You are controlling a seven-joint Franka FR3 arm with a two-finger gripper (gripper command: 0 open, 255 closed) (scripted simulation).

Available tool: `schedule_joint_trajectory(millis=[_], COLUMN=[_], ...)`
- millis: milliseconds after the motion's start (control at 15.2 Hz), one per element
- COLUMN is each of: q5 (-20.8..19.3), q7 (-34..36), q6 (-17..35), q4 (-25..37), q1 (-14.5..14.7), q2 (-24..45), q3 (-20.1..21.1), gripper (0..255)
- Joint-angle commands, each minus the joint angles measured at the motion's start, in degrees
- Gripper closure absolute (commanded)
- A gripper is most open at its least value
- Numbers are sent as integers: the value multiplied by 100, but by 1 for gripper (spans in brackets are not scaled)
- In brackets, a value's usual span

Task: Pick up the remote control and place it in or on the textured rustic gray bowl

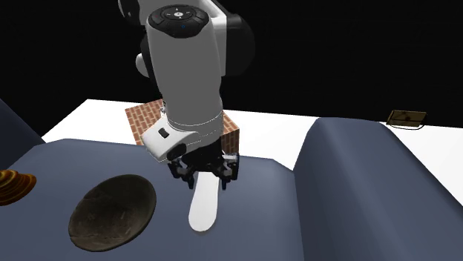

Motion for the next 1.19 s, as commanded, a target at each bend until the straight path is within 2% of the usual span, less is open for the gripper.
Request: schedule_joint_trajectory(millis=[0, 264, 660, 1122], q5=[0, -1, 45, 118], q7=[2, 9, -683, -1521], q6=[-163, -427, -320, -335], q4=[167, 445, -10, -135], q1=[-6, -13, -485, -1057], q2=[5, 19, -310, -421], q3=[-1, -3, -211, -474], gripper=[255, 255, 255, 255])
